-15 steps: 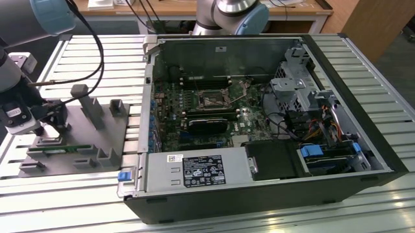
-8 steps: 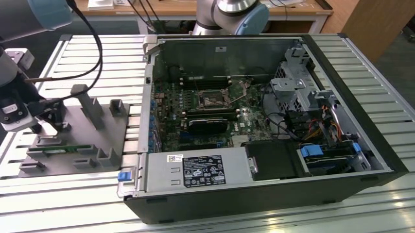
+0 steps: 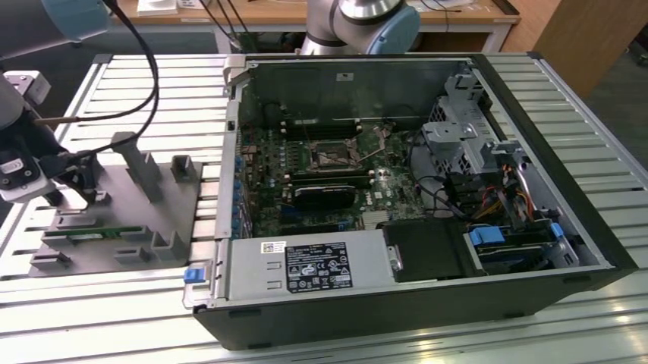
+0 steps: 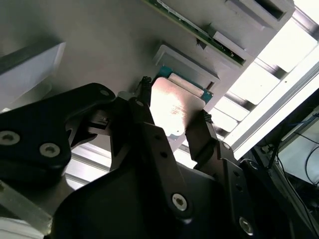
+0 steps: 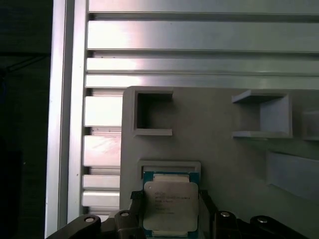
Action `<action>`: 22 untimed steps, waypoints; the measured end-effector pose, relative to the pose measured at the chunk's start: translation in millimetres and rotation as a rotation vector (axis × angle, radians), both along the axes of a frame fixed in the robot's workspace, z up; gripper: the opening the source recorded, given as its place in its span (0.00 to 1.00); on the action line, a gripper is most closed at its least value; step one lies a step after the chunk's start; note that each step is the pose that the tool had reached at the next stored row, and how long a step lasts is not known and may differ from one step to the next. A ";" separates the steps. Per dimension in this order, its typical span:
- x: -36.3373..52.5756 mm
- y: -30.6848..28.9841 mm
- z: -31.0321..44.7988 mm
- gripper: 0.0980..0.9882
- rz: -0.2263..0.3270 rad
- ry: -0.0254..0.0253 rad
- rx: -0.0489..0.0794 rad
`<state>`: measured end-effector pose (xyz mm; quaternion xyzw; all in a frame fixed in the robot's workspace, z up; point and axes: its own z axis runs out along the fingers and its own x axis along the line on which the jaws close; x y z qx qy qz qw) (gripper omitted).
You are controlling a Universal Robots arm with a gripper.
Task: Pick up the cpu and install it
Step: 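Pick up the cpu and move it towards the insertion slot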
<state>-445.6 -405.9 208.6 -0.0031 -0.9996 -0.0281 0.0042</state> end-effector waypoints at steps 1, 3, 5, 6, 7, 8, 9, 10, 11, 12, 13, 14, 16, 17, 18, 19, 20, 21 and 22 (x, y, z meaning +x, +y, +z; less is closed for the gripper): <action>0.0 0.0 1.3 0.48 0.000 -0.0001 0.000; 0.0 0.0 3.8 0.48 0.000 0.0000 0.000; 0.0 0.0 6.4 0.48 0.000 -0.0001 0.000; 0.0 0.0 7.6 0.48 0.000 -0.0001 0.000; 0.0 0.0 8.8 0.48 0.000 0.0000 0.000; 0.0 0.0 9.9 0.48 0.000 0.0000 0.000; 0.0 0.0 10.9 0.48 0.000 0.0000 0.000; 0.0 0.0 11.8 0.48 0.000 -0.0001 0.000; 0.0 0.0 12.9 0.48 0.000 -0.0001 0.000; 0.0 0.0 14.0 0.48 0.000 -0.0001 0.000; 0.0 0.1 15.2 0.48 0.000 0.0000 0.000; 0.0 0.1 16.5 0.48 0.000 -0.0001 0.000; 0.0 0.1 19.0 0.48 0.000 -0.0001 0.001; 0.0 0.1 20.2 0.48 0.000 -0.0001 0.001; 0.0 0.0 21.1 0.48 0.000 -0.0001 0.001; 0.0 0.1 22.1 0.48 0.000 -0.0001 0.002; 0.0 0.1 23.2 0.48 0.000 0.0000 0.002; 0.0 0.0 24.4 0.48 0.000 0.0000 0.002; 0.0 0.1 25.7 0.48 0.000 0.0000 0.003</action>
